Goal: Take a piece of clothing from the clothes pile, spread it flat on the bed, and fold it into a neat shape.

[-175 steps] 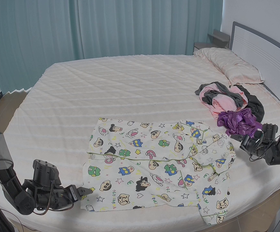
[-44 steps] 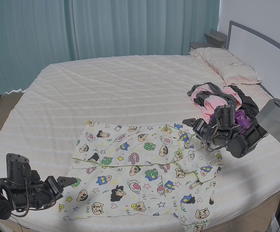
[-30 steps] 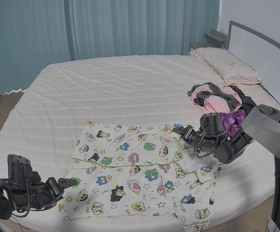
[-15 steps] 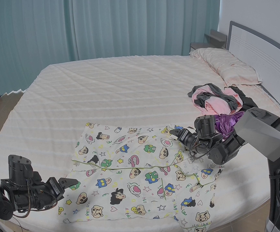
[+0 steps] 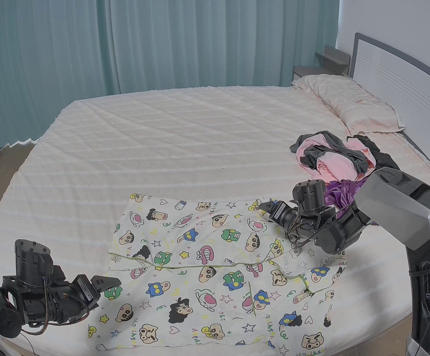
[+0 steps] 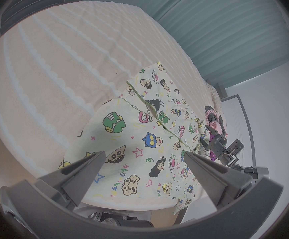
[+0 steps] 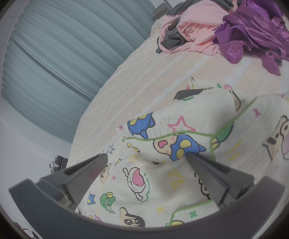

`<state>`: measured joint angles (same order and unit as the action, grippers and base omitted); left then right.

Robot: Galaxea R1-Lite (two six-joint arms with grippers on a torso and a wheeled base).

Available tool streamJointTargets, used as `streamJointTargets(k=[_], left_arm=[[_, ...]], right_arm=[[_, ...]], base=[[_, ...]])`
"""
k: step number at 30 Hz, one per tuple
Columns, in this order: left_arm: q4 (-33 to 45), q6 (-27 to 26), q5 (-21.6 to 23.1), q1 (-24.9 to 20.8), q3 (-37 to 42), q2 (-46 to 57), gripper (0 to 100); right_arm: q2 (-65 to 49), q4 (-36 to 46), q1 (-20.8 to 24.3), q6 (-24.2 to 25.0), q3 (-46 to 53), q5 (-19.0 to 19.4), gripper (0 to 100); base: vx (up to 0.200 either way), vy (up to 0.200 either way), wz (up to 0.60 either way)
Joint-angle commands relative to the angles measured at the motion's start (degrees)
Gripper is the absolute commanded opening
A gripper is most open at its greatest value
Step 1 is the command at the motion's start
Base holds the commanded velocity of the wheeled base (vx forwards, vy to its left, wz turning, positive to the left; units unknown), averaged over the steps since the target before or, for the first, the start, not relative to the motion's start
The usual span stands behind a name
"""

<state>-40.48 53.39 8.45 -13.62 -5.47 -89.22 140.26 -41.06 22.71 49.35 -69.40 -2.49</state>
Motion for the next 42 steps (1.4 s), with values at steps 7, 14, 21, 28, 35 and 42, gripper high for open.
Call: streamJointTargets(k=[7,14,21,28,35,42], left_arm=[[0.0,0.0,0.0,0.0,0.0,-0.5,100],[0.0,0.0,0.0,0.0,0.0,-1.1,100],[0.0,0.0,0.0,0.0,0.0,-2.0,100],[0.0,0.0,0.0,0.0,0.0,-2.0,100],[0.0,0.0,0.0,0.0,0.0,-2.1,100],[0.0,0.0,0.0,0.0,0.0,-2.0,100]], right_arm=[[0.2,1.5,0.8,0.0,-0.9,-0.3,100],[2.7,2.5,-1.7,-0.2,-9.3,-1.6,100],[4.1,2.5,-4.7,-2.2,-16.5,-1.7,100],[5.5,2.7,-6.4,-3.4,-22.4,-1.6,100],[6.9,4.3,-6.9,-4.2,-24.4,-1.2,100],[7.0,8.2,-8.0,-6.0,-27.0,1.2,100]], base=[[0.000,0.000,0.00],[0.000,0.000,0.00],[0.000,0.000,0.00],[0.000,0.000,0.00],[0.000,0.000,0.00],[0.000,0.000,0.00]])
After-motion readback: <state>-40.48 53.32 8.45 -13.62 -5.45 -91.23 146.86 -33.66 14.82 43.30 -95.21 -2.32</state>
